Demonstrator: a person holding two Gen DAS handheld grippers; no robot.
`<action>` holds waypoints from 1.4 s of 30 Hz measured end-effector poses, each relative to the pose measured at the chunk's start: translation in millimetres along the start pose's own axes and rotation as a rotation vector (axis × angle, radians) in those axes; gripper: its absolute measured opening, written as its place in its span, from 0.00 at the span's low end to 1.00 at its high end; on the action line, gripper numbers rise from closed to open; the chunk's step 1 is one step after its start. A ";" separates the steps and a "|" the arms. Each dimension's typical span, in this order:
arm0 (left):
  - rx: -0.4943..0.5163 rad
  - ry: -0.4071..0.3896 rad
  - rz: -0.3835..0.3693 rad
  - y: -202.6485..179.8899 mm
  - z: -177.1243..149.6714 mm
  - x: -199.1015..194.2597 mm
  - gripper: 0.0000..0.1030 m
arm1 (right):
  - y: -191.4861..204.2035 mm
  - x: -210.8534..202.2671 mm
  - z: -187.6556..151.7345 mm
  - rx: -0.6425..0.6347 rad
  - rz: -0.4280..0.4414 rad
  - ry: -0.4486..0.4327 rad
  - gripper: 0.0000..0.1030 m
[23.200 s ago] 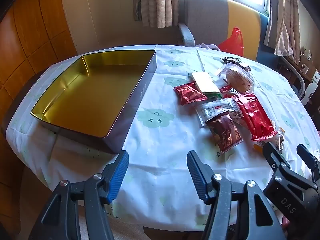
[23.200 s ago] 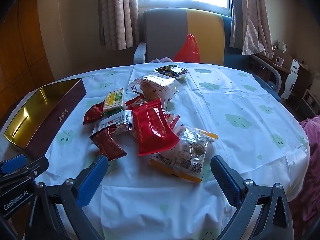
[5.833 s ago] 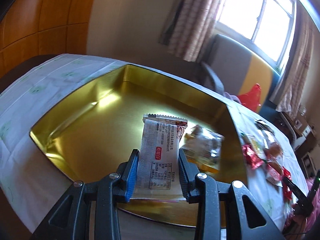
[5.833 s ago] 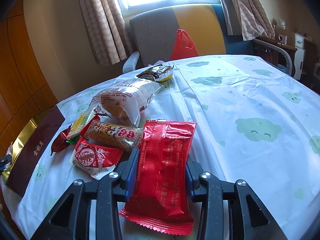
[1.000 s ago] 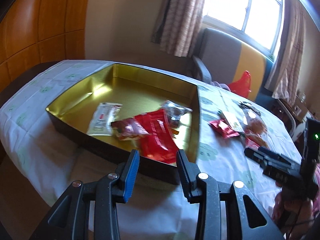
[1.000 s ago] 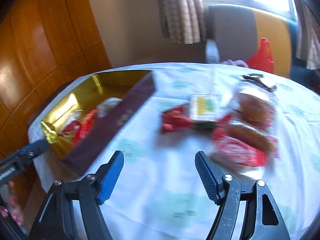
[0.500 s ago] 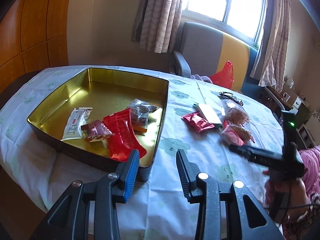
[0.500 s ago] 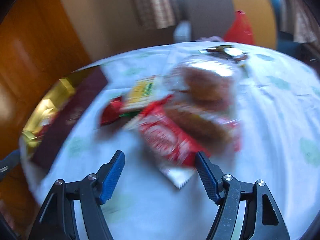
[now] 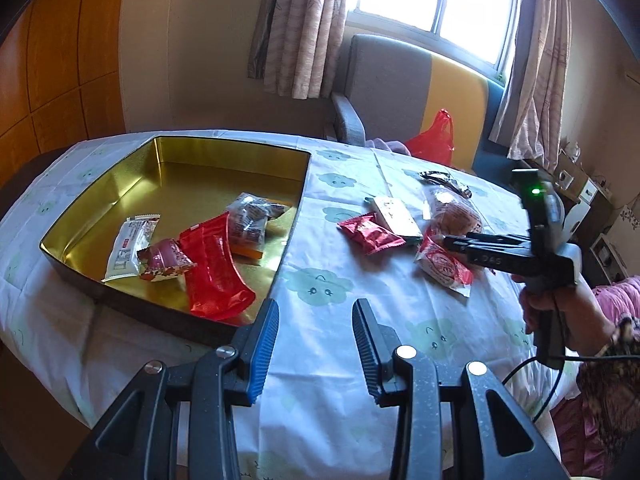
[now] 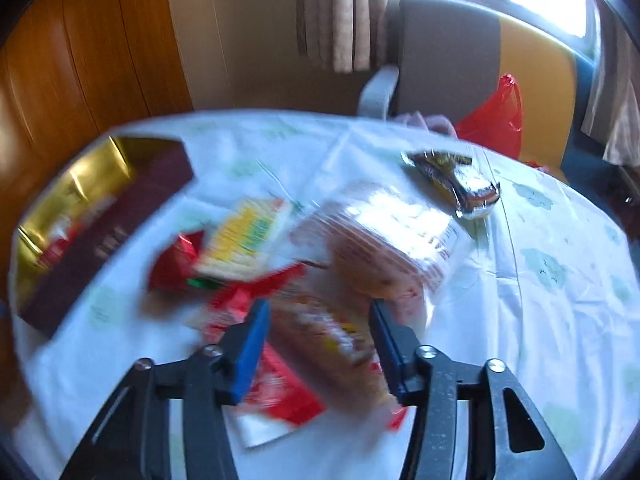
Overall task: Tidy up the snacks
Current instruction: 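Grasp the red-white wrapped cake with the left gripper while the right grasps the peanut bar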
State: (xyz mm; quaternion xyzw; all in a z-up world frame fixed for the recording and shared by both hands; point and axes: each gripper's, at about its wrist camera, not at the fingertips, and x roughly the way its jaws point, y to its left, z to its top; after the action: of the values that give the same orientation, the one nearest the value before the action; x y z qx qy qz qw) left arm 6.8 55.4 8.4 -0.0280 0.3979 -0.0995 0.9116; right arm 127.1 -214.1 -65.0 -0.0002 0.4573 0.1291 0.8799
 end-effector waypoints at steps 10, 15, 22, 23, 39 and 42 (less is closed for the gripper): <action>0.038 0.066 -0.052 -27.4 3.5 20.7 0.38 | -7.3 -26.2 -50.5 0.143 0.063 -0.090 0.31; 0.051 0.142 -0.104 -54.0 9.2 49.3 0.38 | -17.1 -40.9 -70.0 0.245 -0.033 -0.164 0.30; 0.063 0.259 -0.173 -105.1 27.1 105.9 0.48 | -31.7 -47.9 -82.4 0.349 -0.089 -0.214 0.30; 0.073 0.271 -0.176 -112.5 29.6 114.3 0.49 | -32.4 -46.9 -82.0 0.356 -0.089 -0.217 0.30; 0.246 0.176 -0.076 -133.1 20.1 148.5 0.51 | -38.2 -44.7 -85.9 0.394 -0.063 -0.233 0.31; 0.299 0.113 -0.077 -131.0 9.4 141.4 0.52 | -37.4 -44.4 -85.6 0.391 -0.066 -0.232 0.31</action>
State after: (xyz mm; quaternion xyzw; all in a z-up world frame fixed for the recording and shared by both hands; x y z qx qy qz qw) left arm 86.7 -101.8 -70.0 0.0983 0.4280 -0.1939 0.8772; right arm 42.3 -270.5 -83.6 0.1704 0.3692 0.0085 0.9136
